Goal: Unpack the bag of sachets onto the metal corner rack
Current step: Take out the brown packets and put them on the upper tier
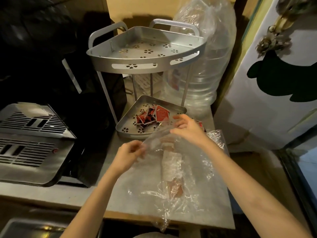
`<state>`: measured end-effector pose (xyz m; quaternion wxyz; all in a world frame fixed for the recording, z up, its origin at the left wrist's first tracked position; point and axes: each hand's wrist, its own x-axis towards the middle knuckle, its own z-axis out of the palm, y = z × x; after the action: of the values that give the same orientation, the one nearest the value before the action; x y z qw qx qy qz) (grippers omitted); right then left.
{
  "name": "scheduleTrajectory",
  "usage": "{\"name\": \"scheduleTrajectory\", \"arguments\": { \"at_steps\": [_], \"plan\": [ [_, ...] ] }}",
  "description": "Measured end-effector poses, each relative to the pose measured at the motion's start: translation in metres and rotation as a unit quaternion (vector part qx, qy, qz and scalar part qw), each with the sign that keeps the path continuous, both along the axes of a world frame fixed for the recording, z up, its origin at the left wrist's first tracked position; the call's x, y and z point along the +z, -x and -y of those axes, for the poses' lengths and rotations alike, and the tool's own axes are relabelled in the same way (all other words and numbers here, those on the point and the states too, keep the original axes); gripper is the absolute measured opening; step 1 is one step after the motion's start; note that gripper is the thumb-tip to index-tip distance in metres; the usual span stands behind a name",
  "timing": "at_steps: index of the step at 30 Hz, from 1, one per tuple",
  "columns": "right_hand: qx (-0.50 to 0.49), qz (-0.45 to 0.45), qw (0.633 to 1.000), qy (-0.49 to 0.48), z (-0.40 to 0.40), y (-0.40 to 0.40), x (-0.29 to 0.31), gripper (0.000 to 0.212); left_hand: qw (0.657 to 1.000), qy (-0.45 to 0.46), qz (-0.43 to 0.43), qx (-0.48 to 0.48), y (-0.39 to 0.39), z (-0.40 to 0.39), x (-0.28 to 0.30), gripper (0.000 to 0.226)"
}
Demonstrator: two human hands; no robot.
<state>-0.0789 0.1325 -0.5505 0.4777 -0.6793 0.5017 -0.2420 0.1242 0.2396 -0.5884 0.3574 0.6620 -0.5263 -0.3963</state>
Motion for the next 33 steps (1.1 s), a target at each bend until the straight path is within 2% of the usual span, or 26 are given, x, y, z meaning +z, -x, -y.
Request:
{"name": "scheduleTrajectory", "arguments": {
  "at_steps": [3, 5, 7, 9, 12, 14, 16, 18, 25, 27, 30, 33],
  "plan": [
    [0.008, -0.071, 0.996, -0.051, 0.002, 0.004, -0.01, 0.06, 0.988, -0.015, -0.103, 0.113, -0.011, -0.013, -0.008, 0.01],
    [0.017, -0.083, 0.994, -0.072, -0.001, -0.002, -0.02, 0.055, 0.979, -0.026, -0.095, 0.178, -0.018, -0.021, -0.014, 0.006],
    [0.027, -0.084, 0.994, -0.058, -0.006, -0.013, -0.03, 0.047, 0.98, -0.04, 0.017, 0.196, -0.023, -0.029, -0.022, 0.011],
    [0.017, -0.079, 0.995, -0.051, -0.011, -0.026, -0.041, 0.042, 0.969, -0.046, 0.152, 0.19, -0.022, -0.038, -0.027, 0.027],
    [0.026, -0.069, 0.997, -0.028, -0.017, -0.047, -0.054, 0.036, 0.919, 0.04, 0.364, 0.144, -0.014, -0.05, -0.038, 0.06],
    [0.042, -0.083, 0.996, 0.014, -0.02, -0.061, -0.06, 0.03, 0.89, 0.077, 0.439, 0.1, -0.011, -0.052, -0.045, 0.065],
    [0.057, -0.105, 0.991, 0.061, -0.023, -0.072, -0.065, 0.029, 0.887, 0.079, 0.453, 0.051, -0.008, -0.049, -0.051, 0.059],
    [0.077, -0.127, 0.984, 0.094, -0.025, -0.081, -0.068, 0.031, 0.897, 0.033, 0.442, 0.006, -0.005, -0.046, -0.055, 0.054],
    [0.109, -0.24, 0.95, 0.169, -0.03, -0.093, -0.076, 0.037, 0.89, -0.016, 0.455, 0.01, -0.012, -0.037, -0.081, 0.051],
    [0.104, -0.27, 0.937, 0.195, -0.031, -0.09, -0.079, 0.041, 0.899, -0.041, 0.437, -0.009, -0.015, -0.035, -0.085, 0.052],
    [0.098, -0.277, 0.93, 0.222, -0.032, -0.082, -0.084, 0.049, 0.902, -0.058, 0.426, -0.034, -0.019, -0.031, -0.085, 0.055],
    [0.087, -0.278, 0.925, 0.244, -0.033, -0.07, -0.081, 0.046, 0.899, -0.072, 0.428, -0.057, -0.023, -0.024, -0.087, 0.059]
  ]
}}
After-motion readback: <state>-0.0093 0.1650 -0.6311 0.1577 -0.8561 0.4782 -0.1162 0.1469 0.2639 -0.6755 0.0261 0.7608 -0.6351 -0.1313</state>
